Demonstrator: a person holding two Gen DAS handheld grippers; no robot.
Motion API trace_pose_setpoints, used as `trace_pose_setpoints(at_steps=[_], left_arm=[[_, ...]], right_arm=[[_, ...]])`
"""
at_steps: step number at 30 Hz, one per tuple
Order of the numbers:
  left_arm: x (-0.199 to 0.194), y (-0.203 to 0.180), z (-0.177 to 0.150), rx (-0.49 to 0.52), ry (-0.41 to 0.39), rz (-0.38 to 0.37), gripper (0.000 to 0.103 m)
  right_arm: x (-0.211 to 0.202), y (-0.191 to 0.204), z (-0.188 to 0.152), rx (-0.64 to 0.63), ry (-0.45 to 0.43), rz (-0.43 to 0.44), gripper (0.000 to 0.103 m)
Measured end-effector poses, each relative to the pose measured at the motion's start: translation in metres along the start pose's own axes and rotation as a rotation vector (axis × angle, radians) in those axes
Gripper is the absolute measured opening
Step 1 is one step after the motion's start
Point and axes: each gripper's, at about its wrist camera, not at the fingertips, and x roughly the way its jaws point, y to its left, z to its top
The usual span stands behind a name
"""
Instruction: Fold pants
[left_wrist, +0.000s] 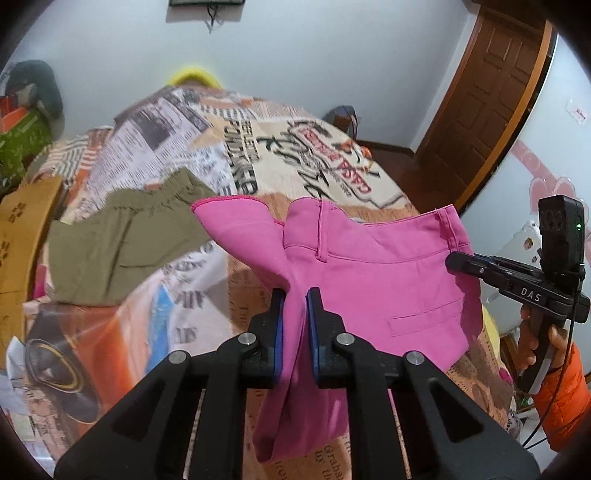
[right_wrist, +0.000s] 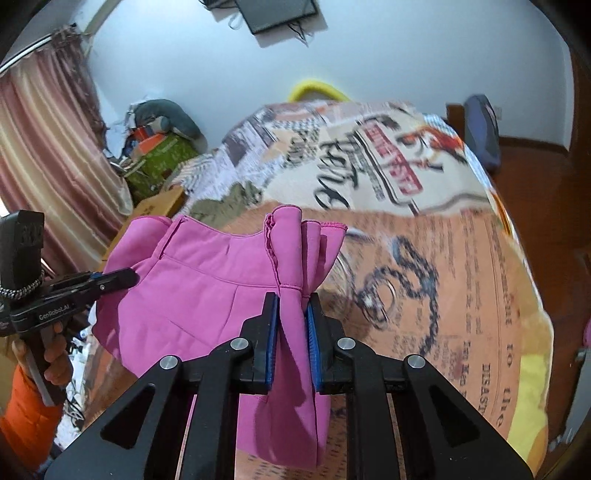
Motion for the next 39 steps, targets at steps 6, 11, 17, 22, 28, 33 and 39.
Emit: trace_pose_setpoints(at_steps=[6,11,17,22,28,33,39], left_arm=[[-0.030,0.017,0.016,-0.009,-0.075,0.047,0.011],[-0.043,0.039,0.031,-0.026,-0.110,0.088,0.011],[-0.047,0.081,0.046,-0.070,-0.153,0.142,0.011],[-0.034,0.122,0.060,-0.112,-0.153,0.172,0.011],[-0.003,0.169,0.073,-0.142,-0.127,0.194,0.011],[0.031,0.202,0.076,-0.143,-0.082,0.211,0.011],[0.077,0.245,0.076,-0.187,-0.023,0.251,0.011]], right_arm=[[-0.002,0.028,0.026,-0.040,-0.055,0.034,0.013],[0.013,0.049,0.048,-0.069,-0.073,0.067,0.013],[0.046,0.079,0.079,-0.106,-0.090,0.098,0.013],[0.084,0.101,0.099,-0.143,-0.081,0.106,0.013],[0.138,0.113,0.118,-0.153,-0.041,0.103,0.013],[0.182,0.117,0.130,-0.159,0.007,0.087,0.013],[0.235,0.124,0.134,-0.172,0.090,0.052,0.013]])
